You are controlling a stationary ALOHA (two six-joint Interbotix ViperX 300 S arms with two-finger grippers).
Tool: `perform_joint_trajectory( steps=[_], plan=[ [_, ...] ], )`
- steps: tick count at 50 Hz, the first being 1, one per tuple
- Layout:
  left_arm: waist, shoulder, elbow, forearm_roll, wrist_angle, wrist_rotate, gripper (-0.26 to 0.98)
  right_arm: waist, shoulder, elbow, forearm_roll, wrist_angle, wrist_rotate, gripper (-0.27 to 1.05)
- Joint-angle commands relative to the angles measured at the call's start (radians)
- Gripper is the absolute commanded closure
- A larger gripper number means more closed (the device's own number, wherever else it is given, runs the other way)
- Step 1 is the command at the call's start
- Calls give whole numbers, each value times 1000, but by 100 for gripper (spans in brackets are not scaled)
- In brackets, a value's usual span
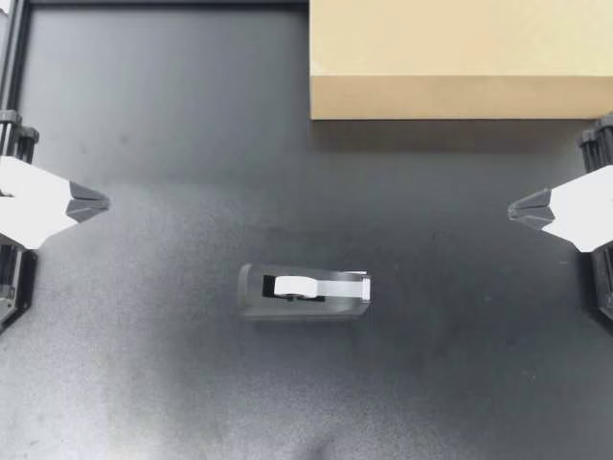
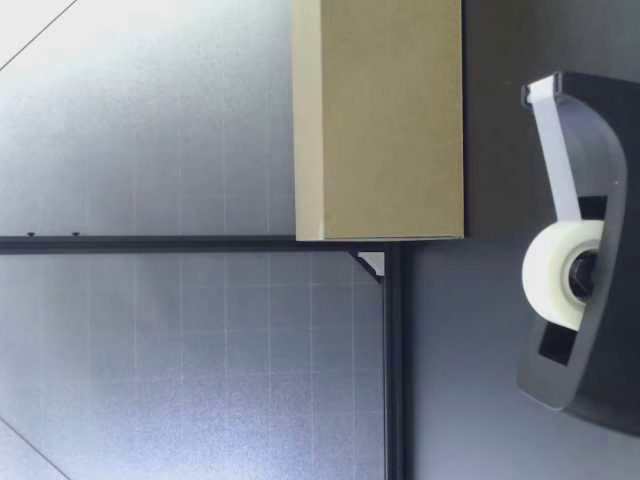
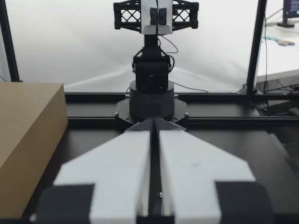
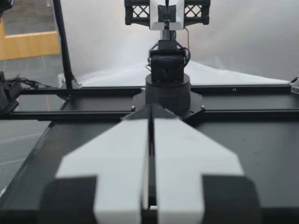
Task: Cut a small piece of tape from the tape dispenser then place it on the cardboard box's edge.
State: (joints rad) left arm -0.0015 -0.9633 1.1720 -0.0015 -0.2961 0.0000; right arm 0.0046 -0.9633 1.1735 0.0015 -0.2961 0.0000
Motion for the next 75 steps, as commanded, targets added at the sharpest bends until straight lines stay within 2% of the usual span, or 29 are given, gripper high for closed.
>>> perform_joint_trajectory(
  steps=[1,10,16,27,36,43,58,62,65,75],
  plan=[
    [-9,11,-9,0,-26,6,83,2,6,-14,-2,-8,0,86],
    [-8,21,3,-2,-67,5,84,2,55,-52,5,-41,9,90],
    [-8,41,17,0,-98,6,84,-12,178,-132,29,2,14,90],
    [-8,74,35,0,-124,6,84,-25,468,-314,48,238,64,90],
    [-8,78,44,0,-126,6,84,-25,641,-400,48,383,123,90],
    [-8,80,54,-2,-124,6,84,-25,733,-460,48,479,147,90],
    [-8,80,77,0,-124,6,84,-29,908,-657,58,859,95,90],
    [-8,80,78,0,-123,6,84,-52,928,-695,121,936,21,90],
    [-8,80,81,-2,-121,6,84,-89,945,-718,215,997,-74,90],
    [-8,80,91,0,-123,2,84,-249,1048,-799,623,1232,-469,90]
  ],
)
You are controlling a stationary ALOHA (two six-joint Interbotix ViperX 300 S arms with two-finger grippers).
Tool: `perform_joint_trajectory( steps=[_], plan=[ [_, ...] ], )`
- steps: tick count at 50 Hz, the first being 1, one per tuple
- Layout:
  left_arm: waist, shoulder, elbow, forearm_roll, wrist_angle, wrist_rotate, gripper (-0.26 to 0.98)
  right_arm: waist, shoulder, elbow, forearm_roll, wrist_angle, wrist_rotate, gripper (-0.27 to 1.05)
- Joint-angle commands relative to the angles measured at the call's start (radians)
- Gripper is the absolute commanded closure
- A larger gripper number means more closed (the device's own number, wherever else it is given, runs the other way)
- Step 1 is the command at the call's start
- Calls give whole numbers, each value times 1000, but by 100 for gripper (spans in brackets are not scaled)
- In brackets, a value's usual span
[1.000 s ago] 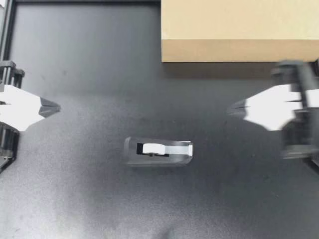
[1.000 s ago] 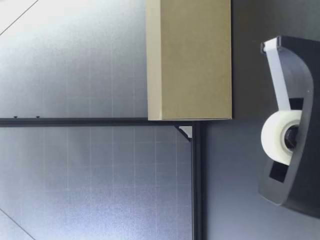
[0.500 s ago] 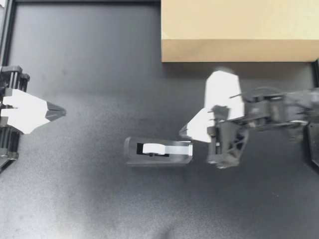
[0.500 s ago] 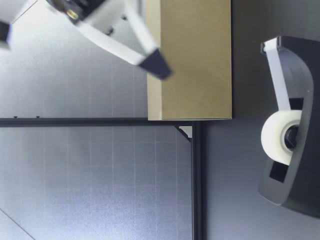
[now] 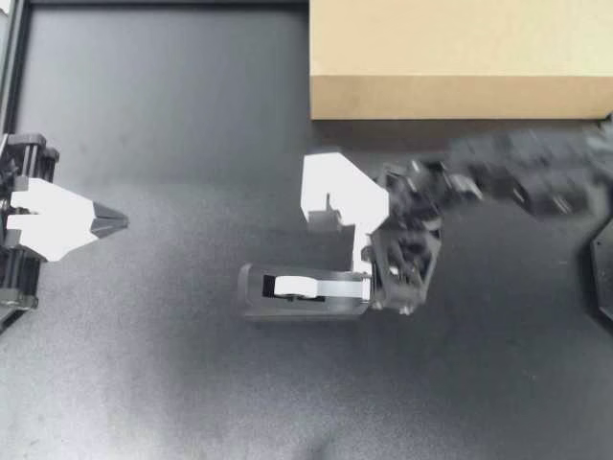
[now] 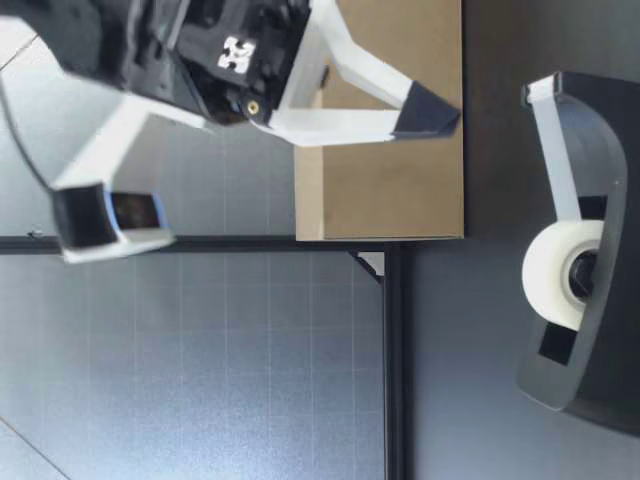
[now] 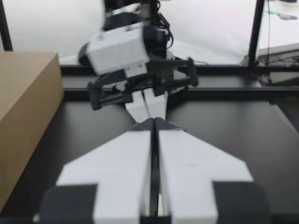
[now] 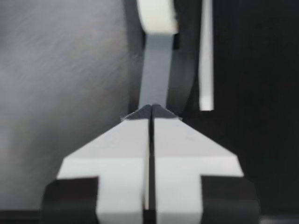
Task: Cut a small piece of tape from the tape dispenser then place it on the cardboard box's edge.
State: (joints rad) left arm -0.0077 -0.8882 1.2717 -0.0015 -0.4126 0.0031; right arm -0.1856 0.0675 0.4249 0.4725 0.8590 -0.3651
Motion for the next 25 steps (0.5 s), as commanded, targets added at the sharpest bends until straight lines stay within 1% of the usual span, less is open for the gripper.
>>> perform_joint_trajectory(
  steps=[1,4,6,9,15,20,23,25],
  plan=[
    [-2,5,-8,-2,-6,-2,84,-80,34,-63,196,101,-140,90],
    [-2,5,-6,0,-5,-5,84,-123,78,-97,272,152,-196,90],
    [-3,5,-6,-2,-5,-8,84,-143,101,-115,293,176,-210,90],
    [-2,5,-6,-2,-5,-11,84,-169,140,-150,299,213,-210,90],
    [-2,5,-3,-2,-5,-12,84,-193,206,-209,298,291,-210,87],
    [-2,6,0,-2,-3,-14,84,-195,244,-244,296,350,-206,80],
    [-2,6,3,-2,-3,-14,84,-195,264,-259,295,370,-201,73],
    [-2,6,6,-2,-3,-14,84,-195,275,-265,295,371,-199,65]
  ],
)
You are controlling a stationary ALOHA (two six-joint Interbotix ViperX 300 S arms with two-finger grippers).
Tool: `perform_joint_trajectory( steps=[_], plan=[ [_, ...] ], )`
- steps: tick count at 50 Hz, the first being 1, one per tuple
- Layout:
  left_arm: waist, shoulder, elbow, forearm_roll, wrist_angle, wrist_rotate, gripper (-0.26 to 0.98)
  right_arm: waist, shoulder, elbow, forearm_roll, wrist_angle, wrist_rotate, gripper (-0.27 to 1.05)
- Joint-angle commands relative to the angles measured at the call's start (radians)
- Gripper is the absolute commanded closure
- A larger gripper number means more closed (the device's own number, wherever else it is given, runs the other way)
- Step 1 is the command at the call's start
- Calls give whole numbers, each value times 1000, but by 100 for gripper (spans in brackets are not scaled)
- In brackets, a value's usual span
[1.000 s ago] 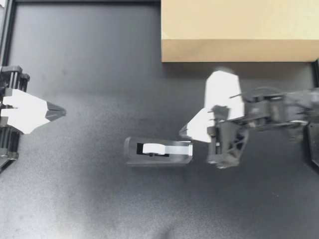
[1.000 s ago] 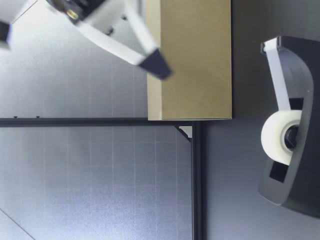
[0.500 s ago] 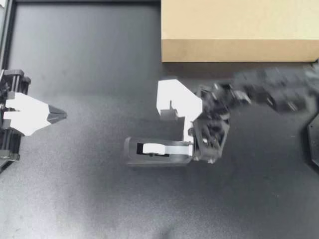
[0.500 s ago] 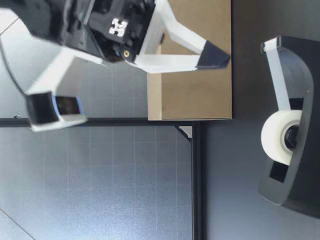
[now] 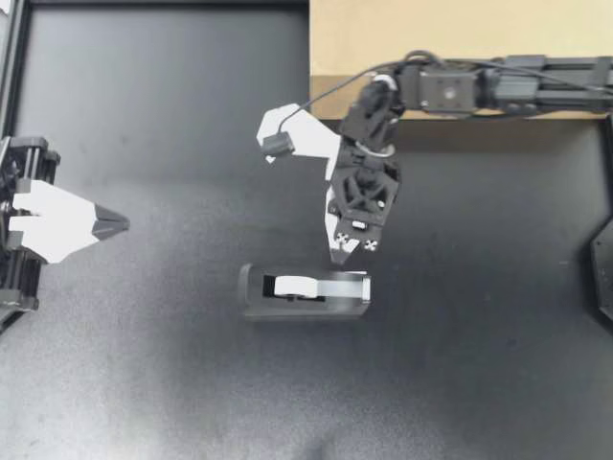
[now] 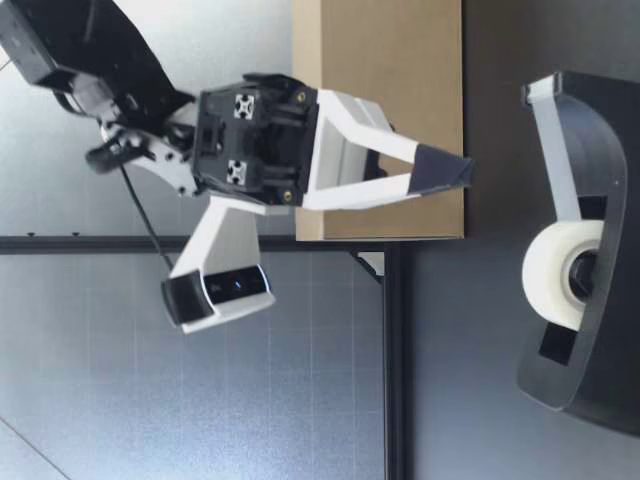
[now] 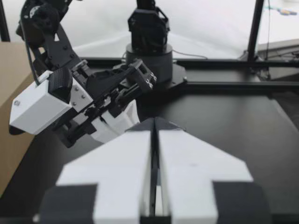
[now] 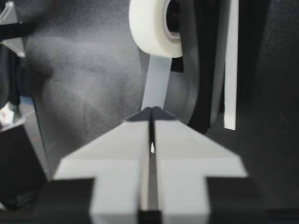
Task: Cut a small piece of tape from the tape dispenser then place it on the cardboard box's edge.
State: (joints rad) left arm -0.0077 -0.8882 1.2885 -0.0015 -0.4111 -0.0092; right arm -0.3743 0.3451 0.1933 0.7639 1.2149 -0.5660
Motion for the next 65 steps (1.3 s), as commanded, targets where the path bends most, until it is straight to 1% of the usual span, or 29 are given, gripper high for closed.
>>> perform_joint_trajectory(
  steps=[1,7,10,23,28,40,52,59,65],
  plan=[
    [-2,6,-11,-2,-6,-2,84,-6,0,-35,3,15,2,61],
    [-2,6,-6,-2,-5,-2,84,-5,17,-37,2,8,8,39],
    [-2,8,-6,-2,-6,-2,84,-5,26,-37,2,9,12,34],
    [-2,9,-5,-2,-6,-2,84,-5,55,-34,9,35,41,37],
    [-2,11,-3,-2,-5,-2,84,-5,61,-32,31,38,40,37],
    [-2,12,0,-2,-5,-2,84,26,78,-28,43,43,37,37],
    [-2,12,0,-2,-5,-2,84,40,77,-17,46,43,40,38],
    [-3,12,-3,-2,-6,-2,84,43,71,-17,44,43,41,46],
    [-2,12,-3,-2,-5,-2,84,43,66,-17,41,41,40,59]
  ],
)
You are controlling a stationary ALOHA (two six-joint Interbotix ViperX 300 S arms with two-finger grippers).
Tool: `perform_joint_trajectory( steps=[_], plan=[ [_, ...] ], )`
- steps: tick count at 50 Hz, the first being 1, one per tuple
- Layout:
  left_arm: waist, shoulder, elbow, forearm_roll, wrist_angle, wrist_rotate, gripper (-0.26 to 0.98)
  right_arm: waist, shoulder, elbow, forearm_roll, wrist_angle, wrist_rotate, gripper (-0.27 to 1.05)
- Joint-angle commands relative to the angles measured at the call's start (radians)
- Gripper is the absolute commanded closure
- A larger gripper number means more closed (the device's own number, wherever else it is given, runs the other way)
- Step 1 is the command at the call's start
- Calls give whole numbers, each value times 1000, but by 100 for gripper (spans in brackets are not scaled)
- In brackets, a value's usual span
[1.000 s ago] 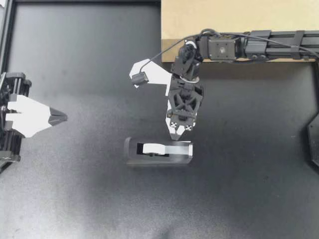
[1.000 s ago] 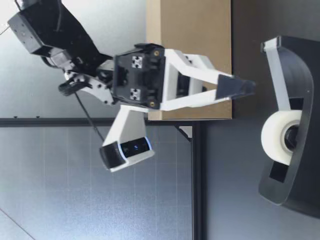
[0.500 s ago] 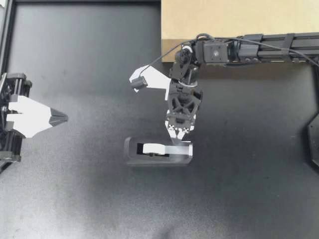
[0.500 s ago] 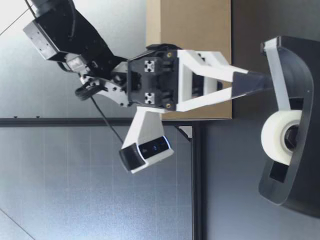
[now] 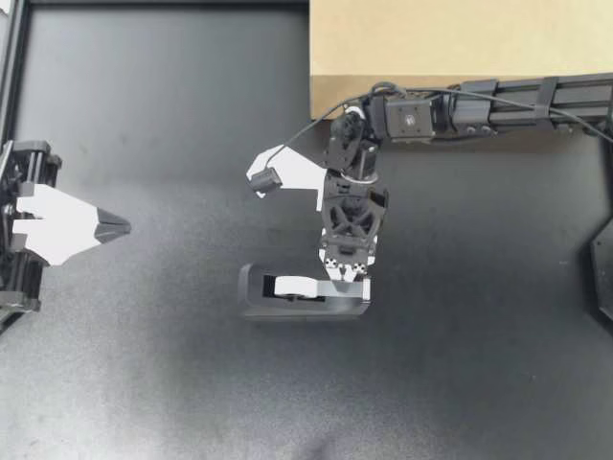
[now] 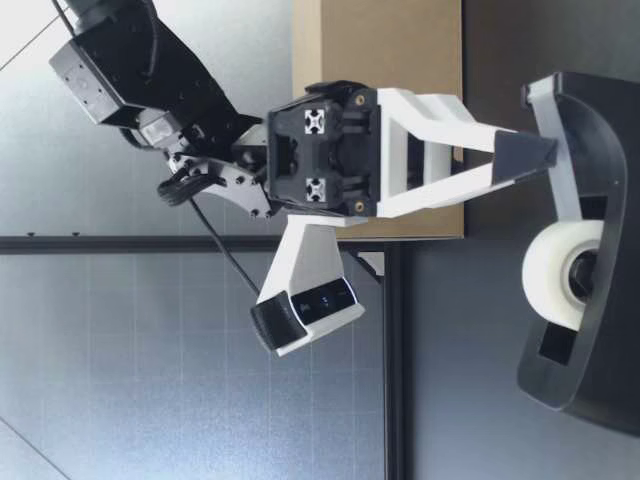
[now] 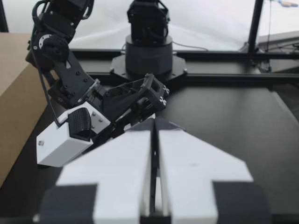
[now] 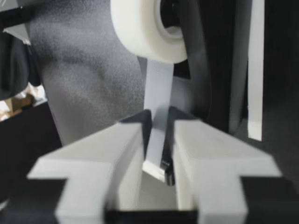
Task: Cut a small piece of tape from the tape dispenser then place it on the cardboard box's edge.
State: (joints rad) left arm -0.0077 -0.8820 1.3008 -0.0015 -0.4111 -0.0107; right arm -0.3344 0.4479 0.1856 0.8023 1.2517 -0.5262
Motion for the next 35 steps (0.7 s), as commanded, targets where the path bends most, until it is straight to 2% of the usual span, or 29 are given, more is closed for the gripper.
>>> perform_joint_trajectory(
  steps=[1,14,35],
  plan=[
    [-2,6,-17,-2,-5,0,84,3,-38,-9,2,5,0,61],
    [-2,6,-17,-2,-5,2,84,3,-71,-9,0,-2,2,83],
    [-2,6,-17,-2,-5,0,84,-2,-123,21,-2,8,3,84]
  ],
)
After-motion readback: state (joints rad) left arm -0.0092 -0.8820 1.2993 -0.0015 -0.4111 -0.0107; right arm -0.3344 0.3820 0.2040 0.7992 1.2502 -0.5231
